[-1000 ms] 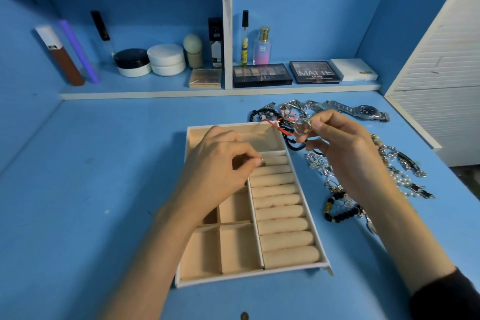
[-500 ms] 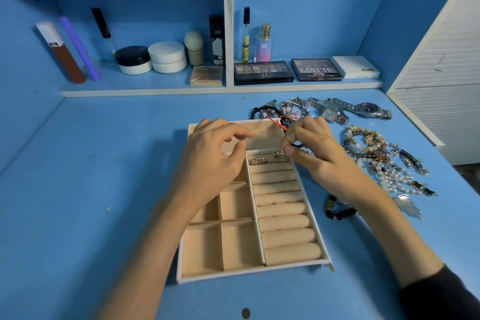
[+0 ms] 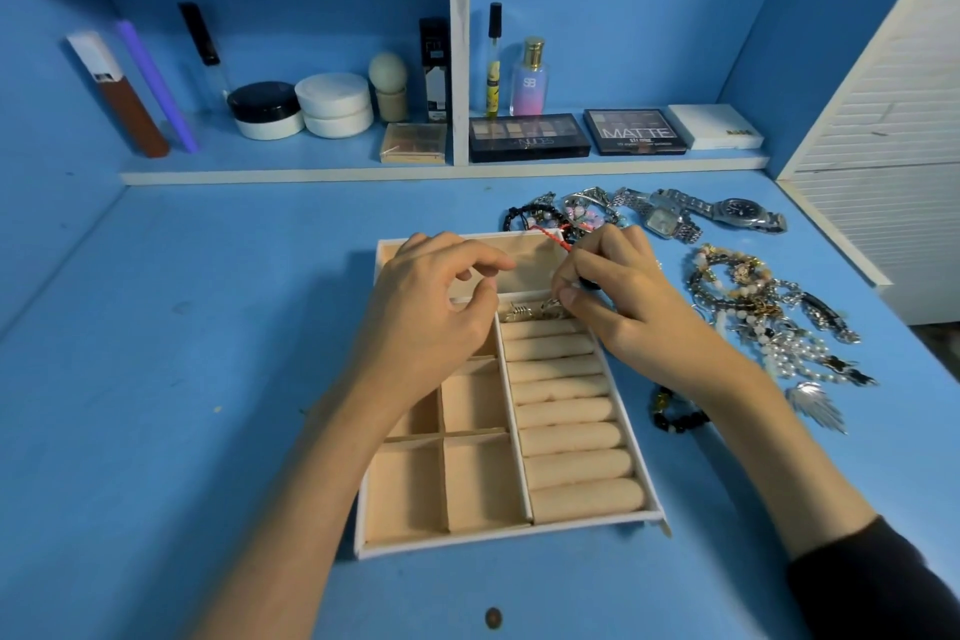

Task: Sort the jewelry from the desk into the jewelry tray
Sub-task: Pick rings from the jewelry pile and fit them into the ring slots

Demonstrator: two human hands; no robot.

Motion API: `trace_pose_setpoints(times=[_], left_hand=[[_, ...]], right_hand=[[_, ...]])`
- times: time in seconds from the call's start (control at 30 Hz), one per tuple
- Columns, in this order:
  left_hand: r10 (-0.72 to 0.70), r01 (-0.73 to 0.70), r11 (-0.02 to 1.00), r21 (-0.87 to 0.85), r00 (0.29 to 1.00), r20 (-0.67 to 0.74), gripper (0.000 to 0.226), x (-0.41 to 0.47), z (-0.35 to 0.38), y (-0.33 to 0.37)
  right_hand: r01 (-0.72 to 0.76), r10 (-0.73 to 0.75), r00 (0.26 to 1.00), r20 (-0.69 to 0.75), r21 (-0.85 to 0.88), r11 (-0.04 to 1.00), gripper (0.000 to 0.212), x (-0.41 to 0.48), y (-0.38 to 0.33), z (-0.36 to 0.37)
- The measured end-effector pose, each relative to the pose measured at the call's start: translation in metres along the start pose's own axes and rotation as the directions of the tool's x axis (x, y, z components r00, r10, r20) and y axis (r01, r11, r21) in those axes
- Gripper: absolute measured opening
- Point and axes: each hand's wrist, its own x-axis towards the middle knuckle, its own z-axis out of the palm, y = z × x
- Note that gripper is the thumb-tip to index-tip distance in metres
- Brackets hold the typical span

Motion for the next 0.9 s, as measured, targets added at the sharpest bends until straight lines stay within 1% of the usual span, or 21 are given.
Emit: trace_pose_setpoints(times=[0.2,0.33,0.5,0.6,0.67,0.8,0.9], left_hand=[[0.004,-0.004,1.000,-0.005,1.000,0.018,0.021,-0.0008,-0.0009,0.0000],[0.000,0.000,1.000,-0.019,1.000,0.018,0.022,0.0000,-0.0021,0.0005],[0.010,-0.010,1.000,-0.023,1.000,0.018,0.024,0.0000,-0.0028,-0.0003],[0.024,-0.024,0.999,-0.026,1.000,0.001,0.023,0.0004,-0.0017,-0.0010],[0.022,-0.022,0.999,-0.026,1.000,0.005,0.023,0.0002,-0.0012,-0.0015],[0.020,-0.020,1.000,-0.024,1.000,0.007,0.023,-0.0003,-0.0018,-0.0023],[0.022,-0.022,0.999,-0.023,1.000,0.006,0.022,-0.0001,-0.0025,-0.0025]], right_hand=[[-0.017,0.016,1.000,-0.014,-0.049,0.999,0.011,-0.0025,0.0013,-0.0007],[0.014,-0.017,0.996,-0.086,-0.041,0.999,0.010,-0.0066,-0.0020,-0.0043],[0.036,-0.038,0.994,-0.105,-0.021,0.999,0.016,-0.0068,-0.0037,-0.0017],[0.008,-0.010,0.993,-0.118,-0.016,1.000,0.007,-0.0057,-0.0050,0.0013],[-0.022,0.021,0.995,-0.102,-0.009,1.000,0.002,-0.0052,-0.0052,0.0025],[-0.096,0.100,0.993,-0.063,0.060,0.994,0.005,-0.0054,-0.0052,0.0010],[-0.110,0.116,0.991,-0.066,0.084,0.990,0.005,-0.0060,-0.0063,0.0002]])
